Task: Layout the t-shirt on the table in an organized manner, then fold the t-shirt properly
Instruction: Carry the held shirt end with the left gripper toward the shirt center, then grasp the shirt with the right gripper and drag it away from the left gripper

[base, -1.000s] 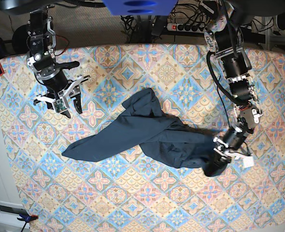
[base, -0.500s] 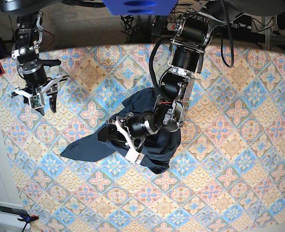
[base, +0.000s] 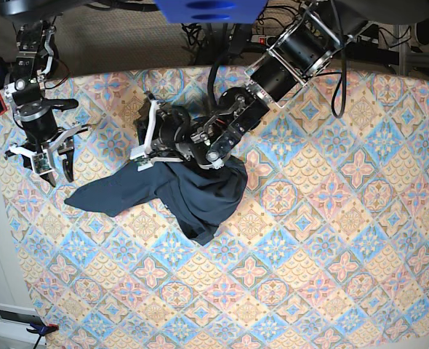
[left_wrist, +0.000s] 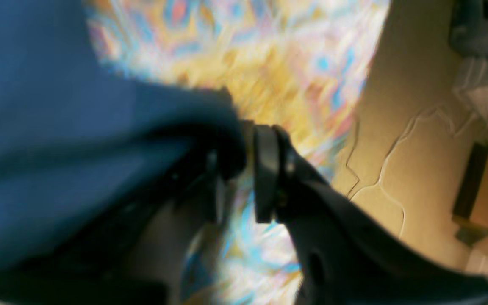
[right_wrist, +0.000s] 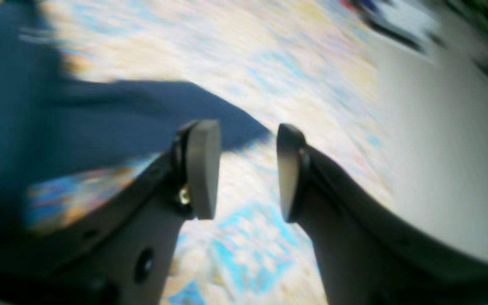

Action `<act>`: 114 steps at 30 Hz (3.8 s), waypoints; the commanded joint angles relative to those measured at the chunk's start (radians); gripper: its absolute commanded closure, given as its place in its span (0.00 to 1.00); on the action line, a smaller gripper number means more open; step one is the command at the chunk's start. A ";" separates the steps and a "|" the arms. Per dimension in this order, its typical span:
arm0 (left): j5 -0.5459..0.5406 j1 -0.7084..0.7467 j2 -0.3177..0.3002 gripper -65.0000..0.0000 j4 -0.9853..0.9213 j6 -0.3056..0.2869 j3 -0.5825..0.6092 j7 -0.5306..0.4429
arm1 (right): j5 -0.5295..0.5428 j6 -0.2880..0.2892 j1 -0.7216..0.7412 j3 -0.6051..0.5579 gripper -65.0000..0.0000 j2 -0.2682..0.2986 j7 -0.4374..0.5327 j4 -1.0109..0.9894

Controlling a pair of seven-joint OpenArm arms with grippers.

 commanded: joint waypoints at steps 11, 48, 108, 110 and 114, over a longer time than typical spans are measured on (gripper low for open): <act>-0.243 0.241 -0.243 0.62 0.306 0.002 -0.418 -0.018 | 0.005 0.005 0.025 -0.149 0.67 0.015 -0.031 0.020; -0.397 0.302 -0.284 0.62 0.272 0.007 -0.713 -0.124 | -0.001 0.005 0.151 -0.465 0.67 -0.069 -0.031 -0.049; -0.397 0.311 -0.286 0.62 0.308 0.004 -0.713 -0.120 | -0.110 0.006 0.124 -0.290 1.00 -0.069 -0.029 -0.049; -0.397 0.311 -0.286 0.62 0.308 0.004 -0.713 -0.120 | -0.110 0.006 0.124 -0.285 1.00 -0.069 -0.029 -0.019; -0.397 0.324 -0.288 0.62 0.309 0.004 -0.713 -0.120 | -0.101 0.006 0.131 -0.187 1.00 -0.068 -0.029 -0.021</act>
